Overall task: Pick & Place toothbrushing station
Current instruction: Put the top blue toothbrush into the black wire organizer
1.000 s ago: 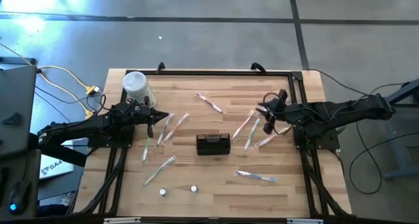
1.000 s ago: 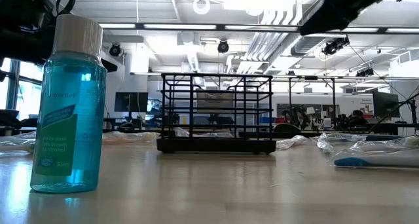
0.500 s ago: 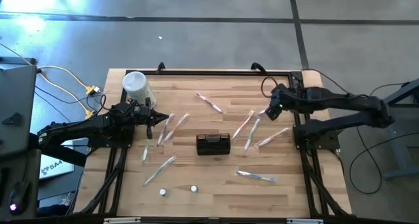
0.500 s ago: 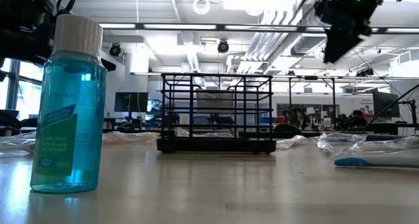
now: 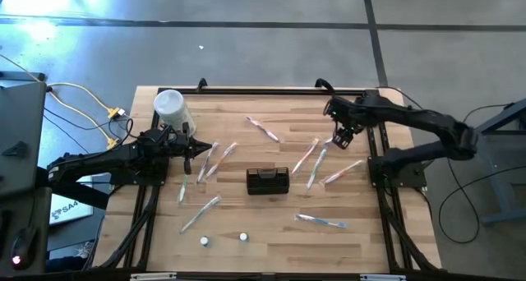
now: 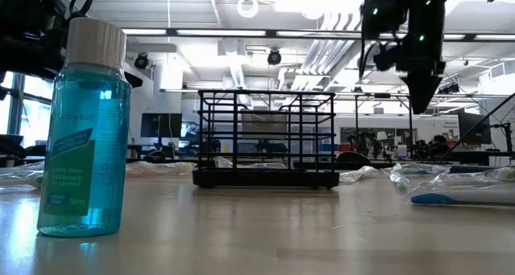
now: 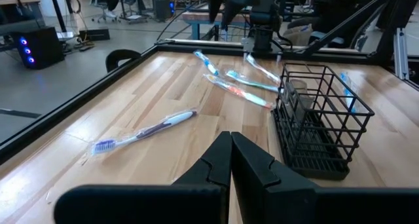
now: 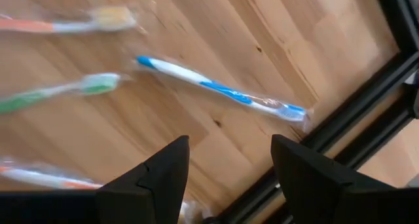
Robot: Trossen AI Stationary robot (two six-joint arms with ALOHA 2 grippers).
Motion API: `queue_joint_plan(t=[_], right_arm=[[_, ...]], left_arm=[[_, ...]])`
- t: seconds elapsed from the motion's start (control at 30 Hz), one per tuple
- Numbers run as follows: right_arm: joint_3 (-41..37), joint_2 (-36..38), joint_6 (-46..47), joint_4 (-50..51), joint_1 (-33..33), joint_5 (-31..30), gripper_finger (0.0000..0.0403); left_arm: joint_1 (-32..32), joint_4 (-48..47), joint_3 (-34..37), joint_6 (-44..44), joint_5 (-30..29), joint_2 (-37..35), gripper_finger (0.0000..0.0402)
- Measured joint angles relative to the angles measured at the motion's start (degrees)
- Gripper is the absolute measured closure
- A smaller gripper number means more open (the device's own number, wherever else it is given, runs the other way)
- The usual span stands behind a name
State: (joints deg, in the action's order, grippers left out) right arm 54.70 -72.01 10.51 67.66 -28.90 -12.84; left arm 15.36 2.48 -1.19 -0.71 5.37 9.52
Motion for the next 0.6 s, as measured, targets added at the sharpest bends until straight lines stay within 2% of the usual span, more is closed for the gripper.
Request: queue_joint_plan(t=[0.23,0.6], right_arm=[[0.00,-8.75,-2.38,-2.75,-4.92,2.77,0.0195],[0.00,-20.18,-16.91,-8.45,-6.02,2.35,0.0195]], left_arm=[[-0.01,-0.04,0.00,0.00,-0.02,-0.01,0.0396],[-0.01,-2.02,0.00,0.00,-0.15,-0.02,0.0396]])
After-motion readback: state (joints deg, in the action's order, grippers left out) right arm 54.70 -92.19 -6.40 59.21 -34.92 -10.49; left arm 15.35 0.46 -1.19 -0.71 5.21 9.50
